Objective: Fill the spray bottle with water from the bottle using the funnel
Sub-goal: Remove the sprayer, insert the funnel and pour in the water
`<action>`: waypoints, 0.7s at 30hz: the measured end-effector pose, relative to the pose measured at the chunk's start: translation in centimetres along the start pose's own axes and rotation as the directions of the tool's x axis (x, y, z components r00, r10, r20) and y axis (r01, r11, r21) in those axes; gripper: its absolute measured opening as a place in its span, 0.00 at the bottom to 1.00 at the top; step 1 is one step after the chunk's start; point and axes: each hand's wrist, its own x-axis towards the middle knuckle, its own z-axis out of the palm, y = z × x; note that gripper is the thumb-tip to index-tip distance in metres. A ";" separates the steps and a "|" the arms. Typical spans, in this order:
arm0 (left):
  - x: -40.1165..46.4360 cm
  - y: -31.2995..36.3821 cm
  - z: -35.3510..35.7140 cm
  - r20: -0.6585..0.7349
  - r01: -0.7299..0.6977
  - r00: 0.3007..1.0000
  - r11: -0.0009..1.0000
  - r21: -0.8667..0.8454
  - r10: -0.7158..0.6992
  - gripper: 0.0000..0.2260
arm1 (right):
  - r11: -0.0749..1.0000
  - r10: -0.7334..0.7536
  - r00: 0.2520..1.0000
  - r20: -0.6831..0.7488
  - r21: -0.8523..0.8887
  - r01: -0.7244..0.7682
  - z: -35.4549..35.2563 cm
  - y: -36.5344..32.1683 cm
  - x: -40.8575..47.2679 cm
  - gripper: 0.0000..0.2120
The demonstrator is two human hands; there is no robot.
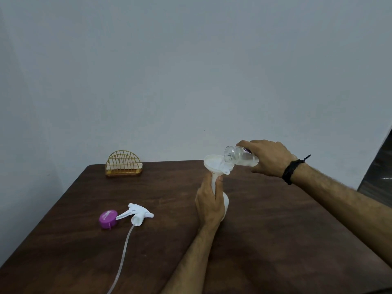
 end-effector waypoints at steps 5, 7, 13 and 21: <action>0.1 -0.1 0.1 -0.001 0.005 1.000 1.000 0.005 -0.005 0.17 | 1.000 -0.002 1.000 0.002 -0.019 0.002 -0.1 -0.1 0.0 0.27; 0.0 -0.1 0.1 -0.002 0.006 1.000 1.000 0.006 -0.006 0.17 | 1.000 -0.004 1.000 -0.002 -0.019 0.004 -0.2 -0.1 0.0 0.26; 0.0 -0.1 0.2 -0.005 0.005 1.000 1.000 0.003 -0.005 0.18 | 1.000 -0.006 1.000 0.005 -0.027 0.007 -0.4 -0.2 0.0 0.27; 0.0 -0.1 0.1 0.003 0.012 1.000 1.000 0.000 -0.012 0.22 | 0.999 -0.004 1.000 0.006 -0.041 0.004 -0.7 -0.3 0.1 0.28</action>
